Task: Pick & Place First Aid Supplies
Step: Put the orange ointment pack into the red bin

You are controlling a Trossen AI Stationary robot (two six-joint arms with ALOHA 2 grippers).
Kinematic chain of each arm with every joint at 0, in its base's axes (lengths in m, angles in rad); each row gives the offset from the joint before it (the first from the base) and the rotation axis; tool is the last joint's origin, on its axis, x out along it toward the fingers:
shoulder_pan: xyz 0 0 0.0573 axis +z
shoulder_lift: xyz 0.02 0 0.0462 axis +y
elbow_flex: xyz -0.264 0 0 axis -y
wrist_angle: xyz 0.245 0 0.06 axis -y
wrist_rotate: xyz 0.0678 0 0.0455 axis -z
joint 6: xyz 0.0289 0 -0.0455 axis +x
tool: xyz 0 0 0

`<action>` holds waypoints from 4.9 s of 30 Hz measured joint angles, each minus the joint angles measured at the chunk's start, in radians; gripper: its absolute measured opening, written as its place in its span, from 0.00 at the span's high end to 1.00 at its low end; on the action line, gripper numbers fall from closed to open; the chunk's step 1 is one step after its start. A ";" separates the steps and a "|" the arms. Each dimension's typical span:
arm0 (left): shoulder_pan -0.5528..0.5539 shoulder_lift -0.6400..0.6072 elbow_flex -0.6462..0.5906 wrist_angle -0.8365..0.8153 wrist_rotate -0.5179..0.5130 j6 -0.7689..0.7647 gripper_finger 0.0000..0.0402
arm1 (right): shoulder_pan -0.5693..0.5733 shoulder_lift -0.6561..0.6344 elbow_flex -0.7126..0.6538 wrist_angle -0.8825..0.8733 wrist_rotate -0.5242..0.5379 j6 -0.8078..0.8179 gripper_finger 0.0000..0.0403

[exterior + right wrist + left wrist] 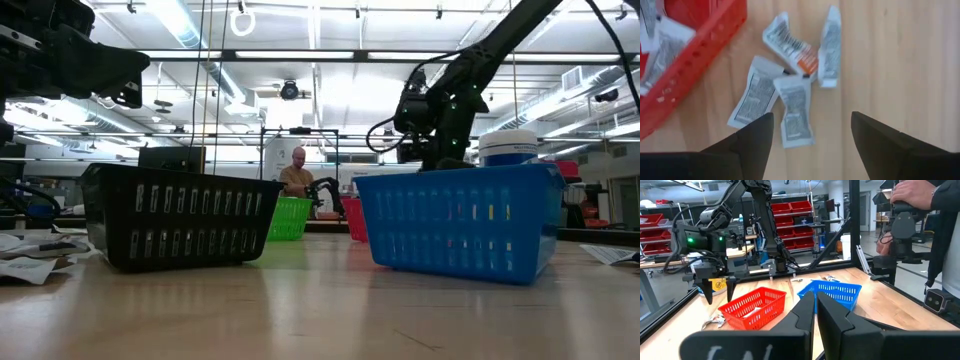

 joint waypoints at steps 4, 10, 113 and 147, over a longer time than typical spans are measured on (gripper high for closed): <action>0.000 0.000 0.000 0.000 0.000 0.000 0.94 | 0.000 0.000 -0.031 0.014 0.002 -0.001 0.34; 0.000 0.000 0.000 0.000 0.000 0.000 0.94 | 0.000 0.000 -0.057 0.058 0.010 -0.008 0.34; 0.000 0.000 0.000 0.000 0.000 0.000 0.94 | 0.294 -0.230 -0.007 -0.019 -0.139 0.362 0.67; 0.000 0.000 0.000 0.000 0.000 0.000 0.94 | 0.137 -0.227 0.100 -0.008 0.071 0.087 0.37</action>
